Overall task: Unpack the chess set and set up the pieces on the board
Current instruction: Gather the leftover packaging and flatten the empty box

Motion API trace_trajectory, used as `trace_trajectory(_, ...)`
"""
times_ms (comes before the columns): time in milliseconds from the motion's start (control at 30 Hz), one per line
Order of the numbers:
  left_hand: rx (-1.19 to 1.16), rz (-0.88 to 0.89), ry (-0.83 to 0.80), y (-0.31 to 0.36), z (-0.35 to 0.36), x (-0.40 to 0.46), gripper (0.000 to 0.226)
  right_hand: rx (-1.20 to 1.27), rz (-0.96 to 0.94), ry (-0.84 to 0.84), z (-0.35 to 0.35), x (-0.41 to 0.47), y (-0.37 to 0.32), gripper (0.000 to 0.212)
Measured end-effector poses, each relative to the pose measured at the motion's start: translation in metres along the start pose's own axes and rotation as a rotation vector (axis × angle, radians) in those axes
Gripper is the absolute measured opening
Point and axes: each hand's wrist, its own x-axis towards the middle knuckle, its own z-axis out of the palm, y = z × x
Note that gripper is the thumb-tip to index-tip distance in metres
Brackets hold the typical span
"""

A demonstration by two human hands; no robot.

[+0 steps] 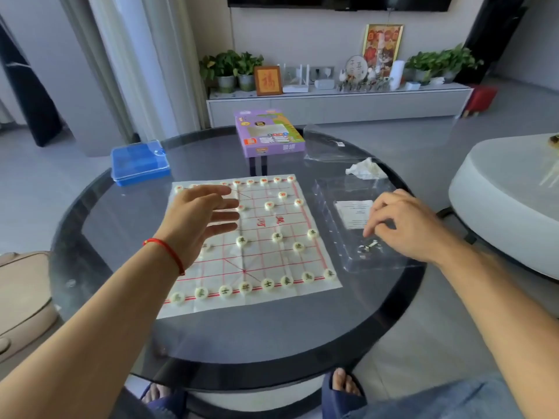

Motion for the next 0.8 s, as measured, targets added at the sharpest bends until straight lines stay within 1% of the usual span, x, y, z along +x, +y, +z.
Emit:
trace_trajectory(67,0.142,0.107,0.149,0.0,-0.022,0.015,0.017,0.106,-0.021,0.14,0.002,0.011,-0.016,0.039)
trace_trajectory(100,0.251,0.169,0.226,-0.002,-0.034,0.027,0.016,0.153,-0.033,0.163,0.005,0.019,-0.027,0.037)
trace_trajectory(167,0.579,0.252,0.369,-0.005,-0.062,0.053,0.018,0.22,-0.074,0.132,0.018,0.037,-0.051,0.035)
trace_trajectory(200,0.757,0.258,0.42,-0.009,-0.077,0.067,0.021,0.237,-0.102,0.09,0.027,0.046,-0.064,0.033)
trace_trajectory(233,0.884,0.251,0.457,-0.012,-0.091,0.083,0.025,0.25,-0.137,0.044,0.036,0.056,-0.076,0.031)
trace_trajectory(333,1.078,0.202,0.485,-0.023,-0.126,0.13,0.043,0.256,-0.229,-0.064,0.064,0.084,-0.107,0.031)
trace_trajectory(467,1.286,0.144,0.399,-0.036,-0.15,0.188,0.064,0.259,-0.28,-0.13,0.091,0.105,-0.13,0.036)
trace_trajectory(533,1.356,0.086,0.384,-0.038,-0.153,0.212,0.069,0.249,-0.287,-0.152,0.098,0.109,-0.132,0.034)
trace_trajectory(567,1.363,0.044,0.397,-0.039,-0.154,0.224,0.065,0.25,-0.288,-0.157,0.1,0.111,-0.132,0.033)
trace_trajectory(633,1.254,-0.074,0.474,-0.034,-0.153,0.239,0.054,0.268,-0.284,-0.149,0.101,0.113,-0.131,0.03)
trace_trajectory(700,1.127,-0.138,0.553,-0.031,-0.153,0.25,0.051,0.289,-0.276,-0.115,0.102,0.115,-0.13,0.028)
trace_trajectory(733,1.105,-0.152,0.575,-0.03,-0.154,0.254,0.051,0.296,-0.276,-0.086,0.102,0.115,-0.129,0.027)
trace_trajectory(800,1.08,-0.195,0.601,-0.023,-0.159,0.258,0.06,0.292,-0.283,-0.025,0.101,0.115,-0.127,0.025)
